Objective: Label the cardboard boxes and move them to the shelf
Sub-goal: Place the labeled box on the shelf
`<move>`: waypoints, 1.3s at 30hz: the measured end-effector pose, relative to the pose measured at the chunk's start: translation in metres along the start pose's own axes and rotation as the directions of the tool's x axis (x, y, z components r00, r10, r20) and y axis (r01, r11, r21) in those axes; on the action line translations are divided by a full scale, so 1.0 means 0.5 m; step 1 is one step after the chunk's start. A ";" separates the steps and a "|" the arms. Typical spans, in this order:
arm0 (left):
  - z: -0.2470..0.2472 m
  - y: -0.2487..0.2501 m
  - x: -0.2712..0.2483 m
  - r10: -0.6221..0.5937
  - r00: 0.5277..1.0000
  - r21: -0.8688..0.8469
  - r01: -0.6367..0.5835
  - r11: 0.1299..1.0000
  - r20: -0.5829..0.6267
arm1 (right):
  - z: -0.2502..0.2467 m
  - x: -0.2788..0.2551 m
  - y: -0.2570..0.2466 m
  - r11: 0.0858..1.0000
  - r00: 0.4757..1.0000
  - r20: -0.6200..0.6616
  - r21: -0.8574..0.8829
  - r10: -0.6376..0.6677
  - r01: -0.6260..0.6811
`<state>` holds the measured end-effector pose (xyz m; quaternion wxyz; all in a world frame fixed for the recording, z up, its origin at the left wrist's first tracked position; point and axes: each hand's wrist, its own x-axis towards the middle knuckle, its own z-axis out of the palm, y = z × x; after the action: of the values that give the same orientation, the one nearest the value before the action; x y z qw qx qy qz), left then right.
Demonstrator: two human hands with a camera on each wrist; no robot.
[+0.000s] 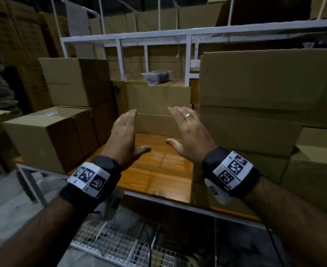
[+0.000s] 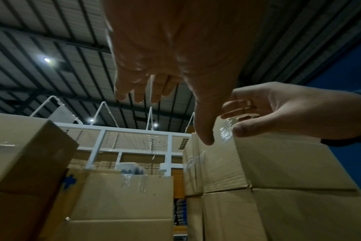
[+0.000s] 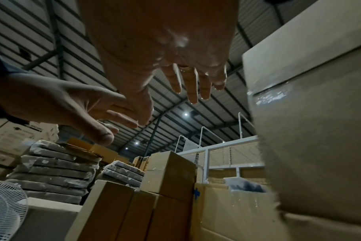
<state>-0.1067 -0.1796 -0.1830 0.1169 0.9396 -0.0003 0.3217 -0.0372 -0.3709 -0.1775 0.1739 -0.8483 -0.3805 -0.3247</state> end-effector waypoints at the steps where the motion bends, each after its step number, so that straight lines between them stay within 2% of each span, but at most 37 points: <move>1: 0.002 -0.027 -0.007 -0.018 1.000 0.003 0.018 1.000 0.012 | 0.021 0.008 -0.016 1.000 1.000 0.009 0.005 -0.003 0.003; 13: -0.034 -0.394 -0.024 -0.113 0.988 0.066 0.106 0.992 0.109 | 0.271 0.179 -0.233 0.997 0.998 0.060 0.060 0.037 -0.041; 24: -0.032 -0.698 0.024 -0.238 0.969 0.111 0.229 0.967 0.073 | 0.508 0.357 -0.357 0.989 0.983 0.179 0.147 -0.027 0.000; 29: -0.037 -0.840 0.062 -0.333 0.941 0.211 0.313 0.926 0.065 | 0.622 0.459 -0.409 0.978 0.981 0.186 0.207 -0.062 0.022; 34: -0.057 -0.967 0.103 -0.420 0.906 0.233 0.397 0.888 0.057 | 0.720 0.538 -0.489 0.970 0.964 0.238 0.233 -0.120 0.063; 36: -0.059 -1.020 0.110 -0.452 0.889 0.256 0.421 0.870 0.075 | 0.754 0.556 -0.518 0.977 0.956 0.276 0.209 -0.097 0.039; 39: -0.071 -1.105 0.117 -0.503 0.861 0.301 0.462 0.835 0.073 | 0.791 0.573 -0.554 0.981 0.944 0.330 0.186 -0.001 -0.064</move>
<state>-0.0400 0.3699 -0.2420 0.0634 0.9373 0.2726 0.2077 0.0612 0.1759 -0.2567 0.1950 -0.8754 -0.4204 -0.1375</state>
